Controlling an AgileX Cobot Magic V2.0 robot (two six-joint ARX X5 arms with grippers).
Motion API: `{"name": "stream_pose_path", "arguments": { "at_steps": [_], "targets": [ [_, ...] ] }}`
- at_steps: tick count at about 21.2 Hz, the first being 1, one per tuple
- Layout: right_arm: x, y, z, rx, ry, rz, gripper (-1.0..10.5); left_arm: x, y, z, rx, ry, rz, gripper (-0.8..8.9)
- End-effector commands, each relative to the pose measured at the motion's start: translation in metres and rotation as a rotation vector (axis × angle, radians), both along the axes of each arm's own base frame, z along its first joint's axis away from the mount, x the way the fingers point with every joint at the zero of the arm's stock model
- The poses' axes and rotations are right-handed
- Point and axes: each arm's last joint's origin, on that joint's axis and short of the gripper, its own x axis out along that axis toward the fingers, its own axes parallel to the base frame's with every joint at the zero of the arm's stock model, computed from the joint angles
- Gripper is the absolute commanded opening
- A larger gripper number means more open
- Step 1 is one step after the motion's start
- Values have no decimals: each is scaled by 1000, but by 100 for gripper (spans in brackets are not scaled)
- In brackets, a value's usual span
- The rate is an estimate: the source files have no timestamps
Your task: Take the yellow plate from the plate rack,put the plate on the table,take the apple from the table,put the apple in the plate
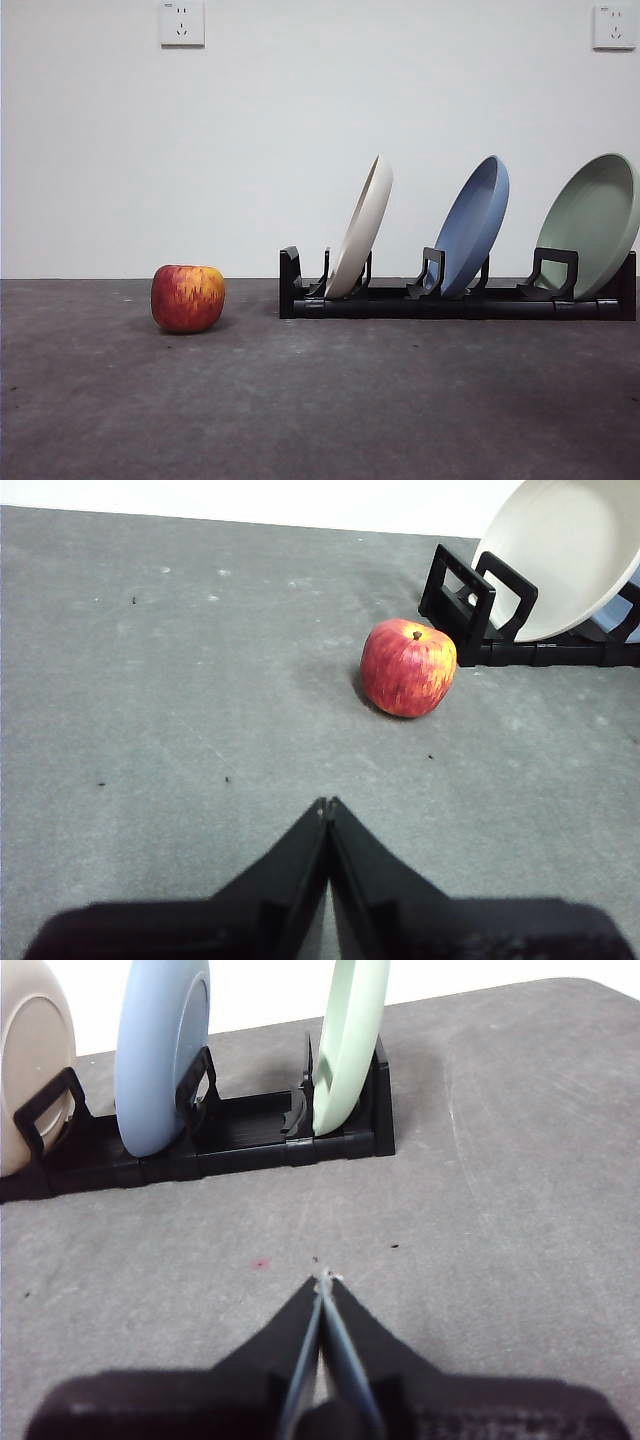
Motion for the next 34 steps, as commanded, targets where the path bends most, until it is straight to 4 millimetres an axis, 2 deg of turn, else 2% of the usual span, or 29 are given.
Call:
{"name": "stream_pose_path", "arguments": {
  "at_steps": [1,10,16,19,21,24,26,30,34],
  "targets": [
    [0,0,-2,13,-1,-5,6,1,0,-3,-6,7,2,-4],
    [0,-1,-2,5,3,-42,-1,1,0,-3,-7,5,2,-5],
    [0,-2,-2,68,1,-82,-1,1,0,-3,-7,5,3,-5],
    [0,-2,-2,129,0,-103,-3,1,0,-3,-27,8,8,-6],
    [1,-1,2,239,-43,-96,-6,1,0,1,-83,2,23,-6],
    [0,1,32,301,-220,6,-12,-3,-1,21,-139,-40,8,-6],
    [-5,2,56,302,-251,30,-12,-5,-1,41,-152,-68,-15,-6],
    [-7,7,108,300,-180,211,-11,-5,-4,90,-167,-80,-103,-6],
    [-8,11,143,232,-71,347,-11,1,-7,123,-180,-39,-215,-6]
  ]
}}
